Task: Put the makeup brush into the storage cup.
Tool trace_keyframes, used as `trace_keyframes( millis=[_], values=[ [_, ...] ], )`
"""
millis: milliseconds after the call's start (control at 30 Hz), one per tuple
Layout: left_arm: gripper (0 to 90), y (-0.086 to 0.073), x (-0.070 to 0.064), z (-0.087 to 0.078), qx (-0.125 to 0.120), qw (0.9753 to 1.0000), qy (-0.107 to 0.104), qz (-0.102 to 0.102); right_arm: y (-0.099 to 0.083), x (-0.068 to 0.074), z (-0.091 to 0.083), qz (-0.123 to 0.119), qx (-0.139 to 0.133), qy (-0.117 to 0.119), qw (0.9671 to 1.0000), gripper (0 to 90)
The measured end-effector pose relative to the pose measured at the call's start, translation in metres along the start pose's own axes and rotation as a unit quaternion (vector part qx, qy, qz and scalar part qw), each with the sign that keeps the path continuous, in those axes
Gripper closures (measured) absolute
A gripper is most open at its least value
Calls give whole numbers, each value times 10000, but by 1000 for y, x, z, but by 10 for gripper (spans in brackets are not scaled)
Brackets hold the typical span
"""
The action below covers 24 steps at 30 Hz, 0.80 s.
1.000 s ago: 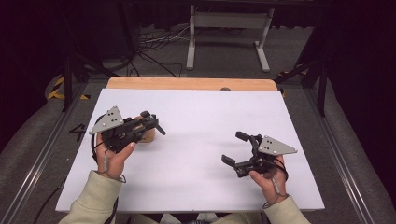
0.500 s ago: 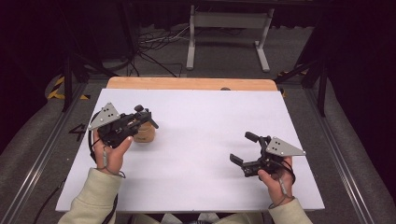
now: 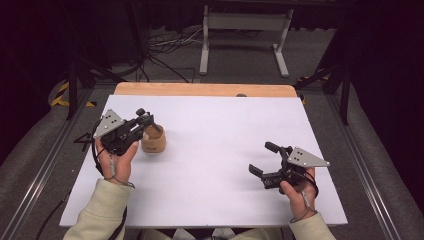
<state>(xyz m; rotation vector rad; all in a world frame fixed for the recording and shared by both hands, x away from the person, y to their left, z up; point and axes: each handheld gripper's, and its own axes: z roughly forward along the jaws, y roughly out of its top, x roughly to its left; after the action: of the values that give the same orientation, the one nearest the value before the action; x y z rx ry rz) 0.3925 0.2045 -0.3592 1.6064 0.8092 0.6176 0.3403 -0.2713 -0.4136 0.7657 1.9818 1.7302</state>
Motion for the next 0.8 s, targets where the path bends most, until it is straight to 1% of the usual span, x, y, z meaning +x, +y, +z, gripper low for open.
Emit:
trace_keyframes(
  millis=[133, 200, 333, 500, 667, 800],
  values=[
    [789, -1, 0, 0, 14, 9997, 218, 82, -1, 0, 1, 9, -4, 25, 10000, 7],
    [789, -2, 1, 0, 28, 9996, 263, 83, -1, 1, 1, 5, -3, 55, 10000, 6],
    [789, -1, 1, 1, 28, 9992, 398, 101, -2, 0, 1, 42, -2, 15, 10000, 7],
    [789, -5, 2, 5, 102, 9985, 521, 116, -3, -1, 2, 47, 13, 36, 10000, 8],
    [788, -8, 5, 8, 160, 9982, 562, 136, -3, 0, 2, 49, 26, 58, 10000, 7],
    [789, -11, 6, 11, 214, 9982, 551, 129, -4, 0, 2, 46, 40, 70, 10000, 7]
  ],
)
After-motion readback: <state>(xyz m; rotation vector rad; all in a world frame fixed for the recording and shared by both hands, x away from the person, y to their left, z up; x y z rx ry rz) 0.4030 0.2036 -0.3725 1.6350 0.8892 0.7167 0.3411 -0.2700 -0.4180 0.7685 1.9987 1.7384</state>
